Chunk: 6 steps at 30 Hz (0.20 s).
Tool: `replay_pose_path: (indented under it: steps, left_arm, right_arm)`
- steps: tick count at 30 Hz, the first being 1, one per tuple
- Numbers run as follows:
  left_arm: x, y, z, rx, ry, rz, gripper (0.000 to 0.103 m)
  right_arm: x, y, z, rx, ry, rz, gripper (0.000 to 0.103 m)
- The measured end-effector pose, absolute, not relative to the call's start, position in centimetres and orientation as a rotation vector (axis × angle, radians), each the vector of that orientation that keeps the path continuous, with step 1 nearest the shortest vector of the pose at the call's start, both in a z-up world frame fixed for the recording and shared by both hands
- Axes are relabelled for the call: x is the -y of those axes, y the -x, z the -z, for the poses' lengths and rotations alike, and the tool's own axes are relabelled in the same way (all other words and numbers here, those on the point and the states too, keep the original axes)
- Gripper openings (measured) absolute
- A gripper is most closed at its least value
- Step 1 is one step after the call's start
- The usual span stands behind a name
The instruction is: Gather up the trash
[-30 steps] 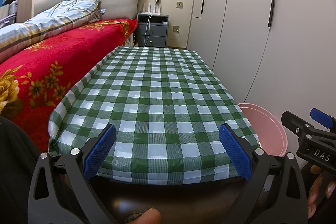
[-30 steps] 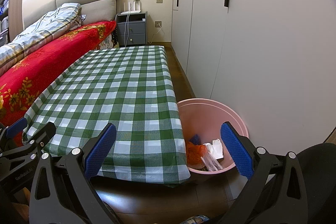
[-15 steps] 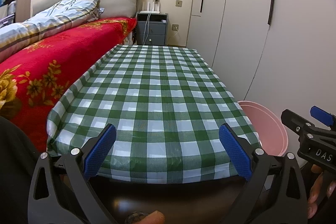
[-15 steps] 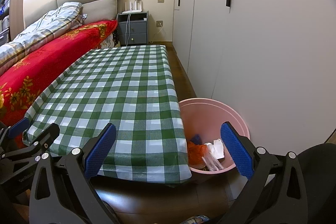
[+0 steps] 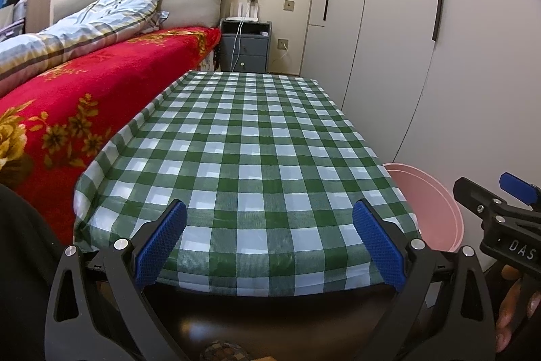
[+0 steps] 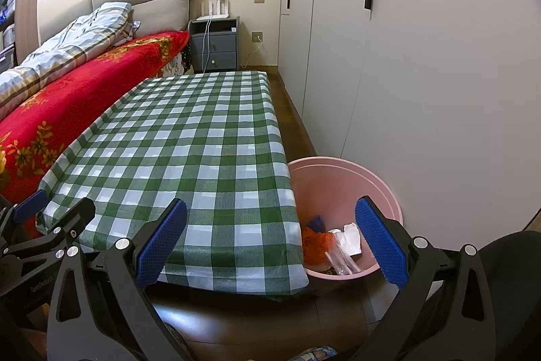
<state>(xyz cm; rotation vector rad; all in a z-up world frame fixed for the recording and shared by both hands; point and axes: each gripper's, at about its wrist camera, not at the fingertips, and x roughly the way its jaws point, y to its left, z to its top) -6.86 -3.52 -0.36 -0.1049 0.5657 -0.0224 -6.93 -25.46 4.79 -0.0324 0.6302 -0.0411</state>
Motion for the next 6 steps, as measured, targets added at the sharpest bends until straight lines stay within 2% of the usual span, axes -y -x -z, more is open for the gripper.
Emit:
replay_pose_path:
  steps: [6]
  left_arm:
    - [3.37, 6.71, 0.48, -0.577, 0.112, 0.009, 0.095]
  right_arm:
    - [25.38, 6.94, -4.64, -0.631, 0.033, 0.041, 0.098]
